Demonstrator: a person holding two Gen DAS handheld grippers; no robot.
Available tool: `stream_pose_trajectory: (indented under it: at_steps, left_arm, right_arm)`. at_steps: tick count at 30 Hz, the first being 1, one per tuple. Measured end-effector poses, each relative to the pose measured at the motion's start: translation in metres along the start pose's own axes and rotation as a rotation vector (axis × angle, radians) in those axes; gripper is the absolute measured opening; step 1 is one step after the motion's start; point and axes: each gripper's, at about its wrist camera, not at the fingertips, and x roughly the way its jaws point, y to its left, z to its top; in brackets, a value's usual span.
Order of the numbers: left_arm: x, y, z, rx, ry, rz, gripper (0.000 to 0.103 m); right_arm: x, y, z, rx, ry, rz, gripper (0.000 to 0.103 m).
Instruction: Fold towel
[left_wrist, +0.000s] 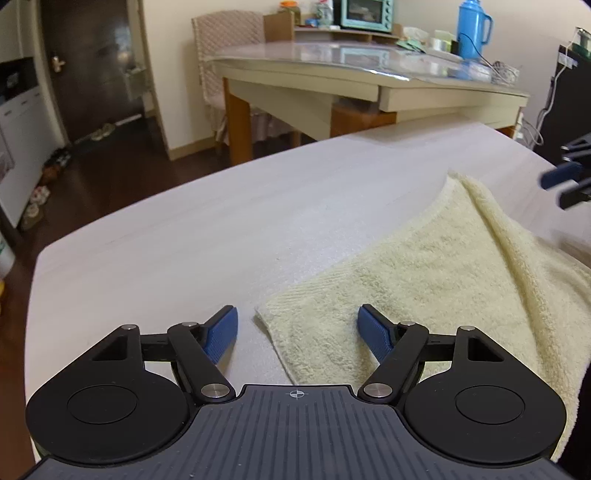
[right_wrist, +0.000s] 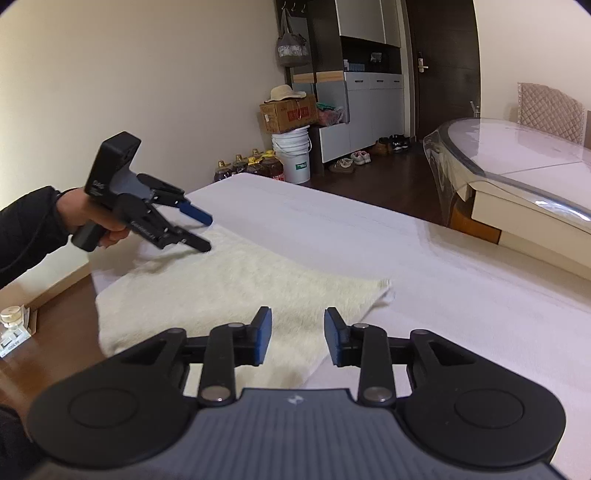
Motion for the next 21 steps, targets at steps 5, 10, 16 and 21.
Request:
stream_pose_trajectory:
  at_steps: [5,10,16,21]
  left_arm:
    - [0.002,0.000,0.008,-0.008,0.019,-0.053,0.022]
    - [-0.001,-0.007,0.006,0.027,-0.006,-0.040,0.016]
    - [-0.001,-0.008,0.006,0.026,-0.034,-0.033,0.014]
    - [-0.003,-0.007,0.006,0.019,-0.046,-0.038,0.014]
  right_arm:
    - [0.023,-0.014,0.005,0.014,0.018,-0.082,0.056]
    - [0.042,-0.036,0.007,0.089,0.039,-0.126,0.058]
    - [0.068,-0.049,0.016,0.140,0.073,-0.126,0.053]
    - [0.079,-0.058,0.016,0.204,0.098,-0.129,0.009]
